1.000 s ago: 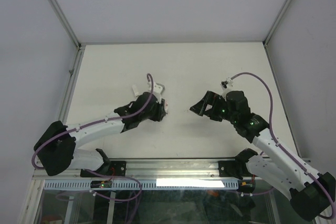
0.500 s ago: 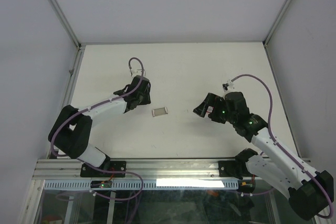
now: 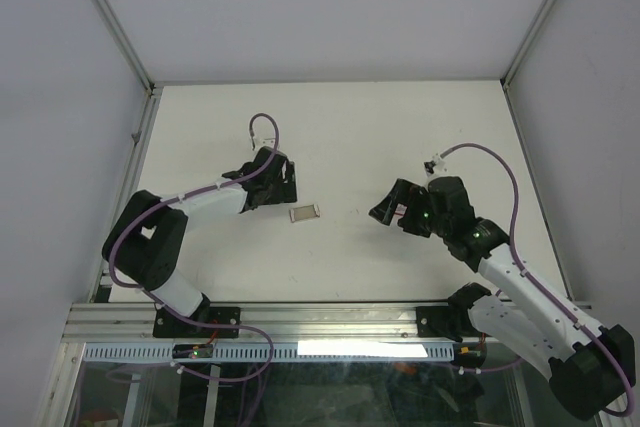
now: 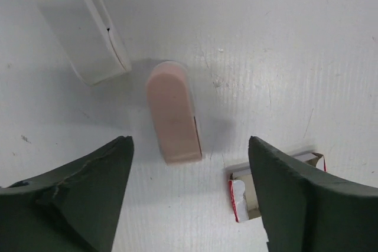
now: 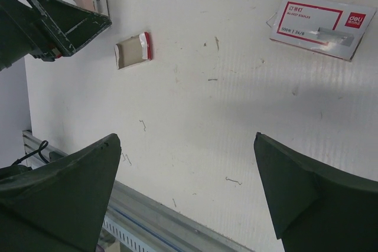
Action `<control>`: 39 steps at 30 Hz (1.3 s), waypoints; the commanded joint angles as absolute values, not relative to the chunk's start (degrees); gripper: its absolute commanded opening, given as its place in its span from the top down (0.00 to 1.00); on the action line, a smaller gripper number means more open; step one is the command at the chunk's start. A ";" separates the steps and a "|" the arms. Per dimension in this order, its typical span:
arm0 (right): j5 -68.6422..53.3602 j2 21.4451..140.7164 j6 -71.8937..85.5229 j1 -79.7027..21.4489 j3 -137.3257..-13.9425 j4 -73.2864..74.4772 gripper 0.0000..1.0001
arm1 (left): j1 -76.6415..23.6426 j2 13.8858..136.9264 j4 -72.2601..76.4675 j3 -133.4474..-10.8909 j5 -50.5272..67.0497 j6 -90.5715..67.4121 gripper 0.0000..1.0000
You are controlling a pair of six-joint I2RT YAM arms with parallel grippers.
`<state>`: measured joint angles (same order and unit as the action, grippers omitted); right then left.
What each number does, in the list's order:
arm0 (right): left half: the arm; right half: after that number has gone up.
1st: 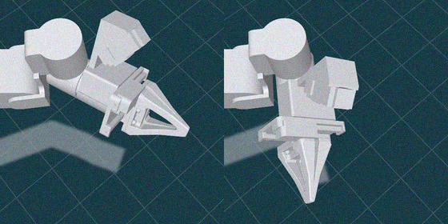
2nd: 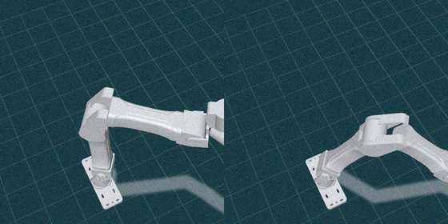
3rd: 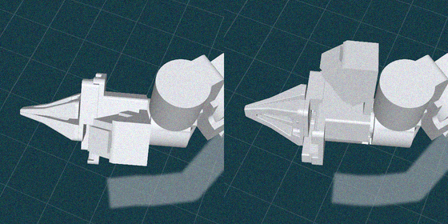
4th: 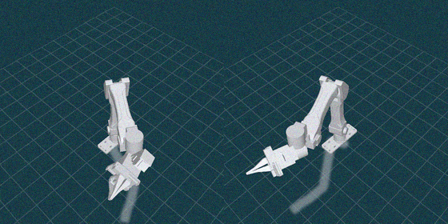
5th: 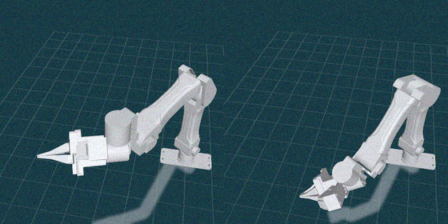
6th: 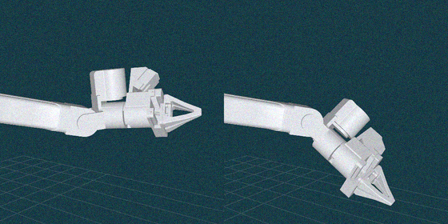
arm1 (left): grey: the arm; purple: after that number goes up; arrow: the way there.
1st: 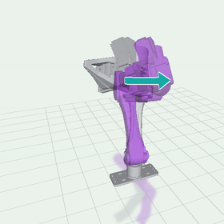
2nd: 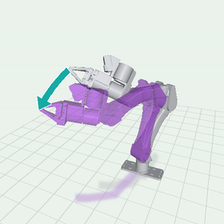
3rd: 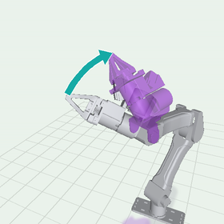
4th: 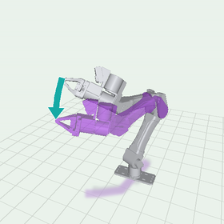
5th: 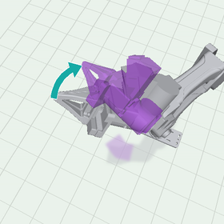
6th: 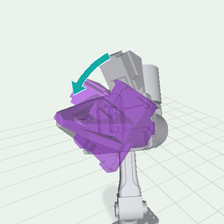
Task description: Load the staples into the stapler
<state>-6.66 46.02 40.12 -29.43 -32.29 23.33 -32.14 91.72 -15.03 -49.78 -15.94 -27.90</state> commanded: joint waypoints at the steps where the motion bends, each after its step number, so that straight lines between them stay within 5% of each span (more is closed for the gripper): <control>1: -5.64 45.18 37.81 -29.12 -32.09 20.64 0.01 | -31.55 88.16 -11.15 -51.17 -12.71 -27.04 0.15; 5: -7.43 46.57 33.84 -29.10 -32.41 17.68 0.02 | -31.49 84.95 -7.19 -50.45 -3.99 -22.95 0.02; 11: -6.42 56.07 27.61 -28.99 -38.71 12.20 0.01 | -29.09 82.37 -3.03 -52.69 2.53 -22.24 0.01; 20: -6.72 70.67 24.85 -12.76 -45.39 2.48 0.01 | -3.68 77.27 5.36 -48.02 8.36 -26.43 0.01; 24: -5.72 67.14 25.65 -0.47 -39.16 -3.83 0.01 | 8.84 69.21 15.32 -34.97 2.66 -30.41 0.01; 30: 10.74 60.51 18.62 0.33 -23.92 -19.94 0.01 | 9.84 61.04 29.01 -18.67 -11.32 -25.08 0.01; 39: 16.03 70.34 11.54 -0.43 -11.36 -50.12 0.01 | 6.51 72.26 52.64 -12.03 -17.03 -19.12 0.01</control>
<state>11.77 66.28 16.08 0.25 -10.04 -30.48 9.08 69.52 35.27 -11.62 -11.79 -23.29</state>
